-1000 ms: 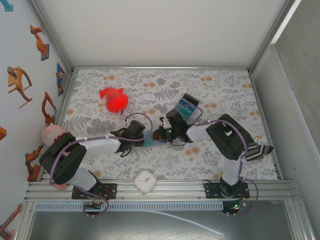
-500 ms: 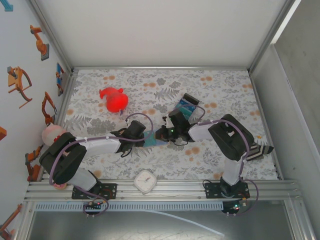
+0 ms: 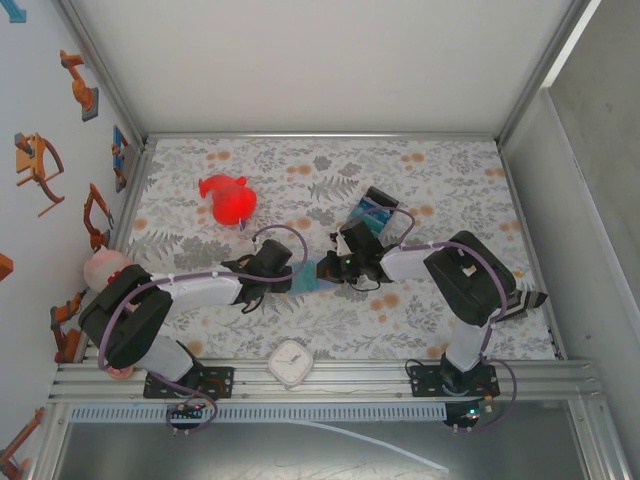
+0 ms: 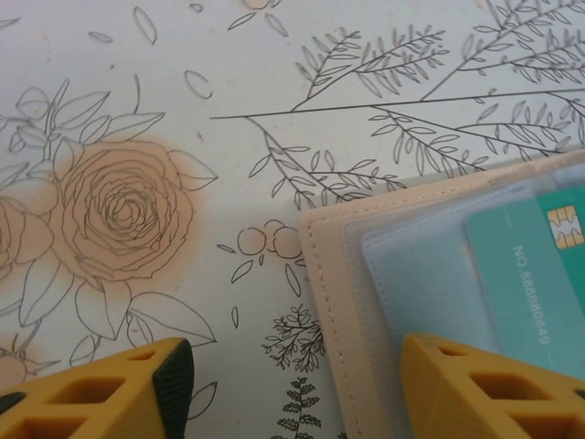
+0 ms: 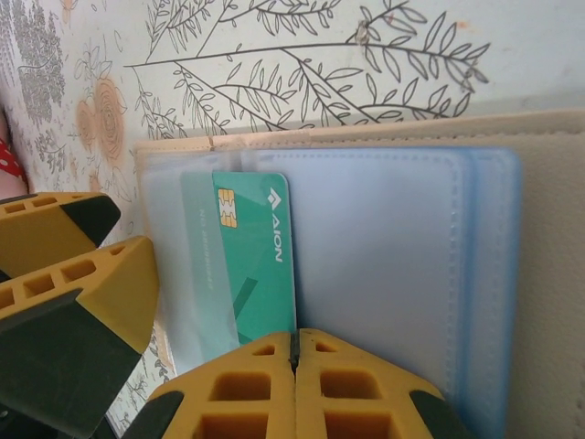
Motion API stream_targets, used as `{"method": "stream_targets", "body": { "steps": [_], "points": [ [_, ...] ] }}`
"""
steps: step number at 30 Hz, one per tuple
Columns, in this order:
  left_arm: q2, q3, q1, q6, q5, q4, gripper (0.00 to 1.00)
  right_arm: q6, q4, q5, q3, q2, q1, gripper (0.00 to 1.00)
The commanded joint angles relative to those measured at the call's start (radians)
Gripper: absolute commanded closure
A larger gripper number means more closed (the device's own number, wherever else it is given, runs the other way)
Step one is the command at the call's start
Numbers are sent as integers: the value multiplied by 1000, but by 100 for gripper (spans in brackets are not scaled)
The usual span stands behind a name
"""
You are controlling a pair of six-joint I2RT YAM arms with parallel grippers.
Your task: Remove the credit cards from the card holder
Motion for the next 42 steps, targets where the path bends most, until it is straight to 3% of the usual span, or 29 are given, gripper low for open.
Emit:
{"method": "stream_targets", "body": {
  "steps": [1,5,13,30,35,42],
  "points": [
    [-29,37,-10,34,8,-19,30,-13,-32,25,3,-32,-4,100],
    [-37,56,-15,55,18,-20,20,-9,-30,27,3,-31,-4,100],
    [24,87,-28,70,25,-29,13,2,-22,25,2,-27,-4,100],
    [84,100,-38,78,4,-66,13,-55,-141,87,7,-99,-9,100],
    [94,101,-38,77,10,-65,15,-25,-79,43,-8,-101,-8,100],
    [99,101,-40,79,16,-65,18,12,33,-18,-30,-93,-8,89]
  ]
}}
